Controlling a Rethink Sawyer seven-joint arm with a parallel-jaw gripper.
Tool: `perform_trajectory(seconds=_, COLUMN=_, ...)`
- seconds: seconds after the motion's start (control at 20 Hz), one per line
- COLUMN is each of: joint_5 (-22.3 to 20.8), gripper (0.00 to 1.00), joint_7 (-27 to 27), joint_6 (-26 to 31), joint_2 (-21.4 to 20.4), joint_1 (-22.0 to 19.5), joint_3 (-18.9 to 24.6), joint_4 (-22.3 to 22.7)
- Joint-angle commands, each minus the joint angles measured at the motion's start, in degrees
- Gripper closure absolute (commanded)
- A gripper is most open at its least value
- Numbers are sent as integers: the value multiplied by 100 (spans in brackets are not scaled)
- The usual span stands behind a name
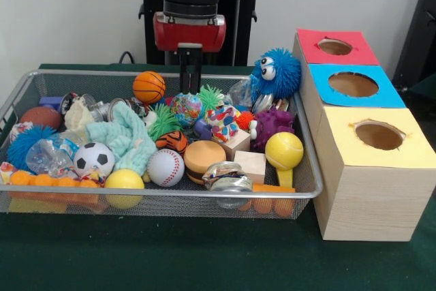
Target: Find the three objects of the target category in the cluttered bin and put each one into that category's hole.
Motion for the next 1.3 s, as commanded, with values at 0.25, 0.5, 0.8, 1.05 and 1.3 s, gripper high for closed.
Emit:
perform_trajectory(seconds=0.25, joint_5=-533, gripper=100, joint_7=-6, joint_6=-498, joint_2=463, joint_1=-249, joint_3=563, joint_4=-802)
perform_trajectory(seconds=0.5, joint_5=-617, gripper=100, joint_7=42, joint_6=-612, joint_2=490, joint_1=-305, joint_3=613, joint_4=-812)
perform_trajectory(seconds=0.8, joint_5=-665, gripper=100, joint_7=199, joint_6=-703, joint_2=476, joint_1=-236, joint_3=518, joint_4=-765)
perform_trajectory(seconds=1.05, joint_5=-664, gripper=0, joint_7=284, joint_6=-808, joint_2=452, joint_1=-188, joint_3=454, joint_4=-689)
perform_trajectory(seconds=1.3, joint_5=-669, gripper=0, joint_7=338, joint_6=-924, joint_2=465, joint_1=-203, joint_3=421, joint_4=-612)
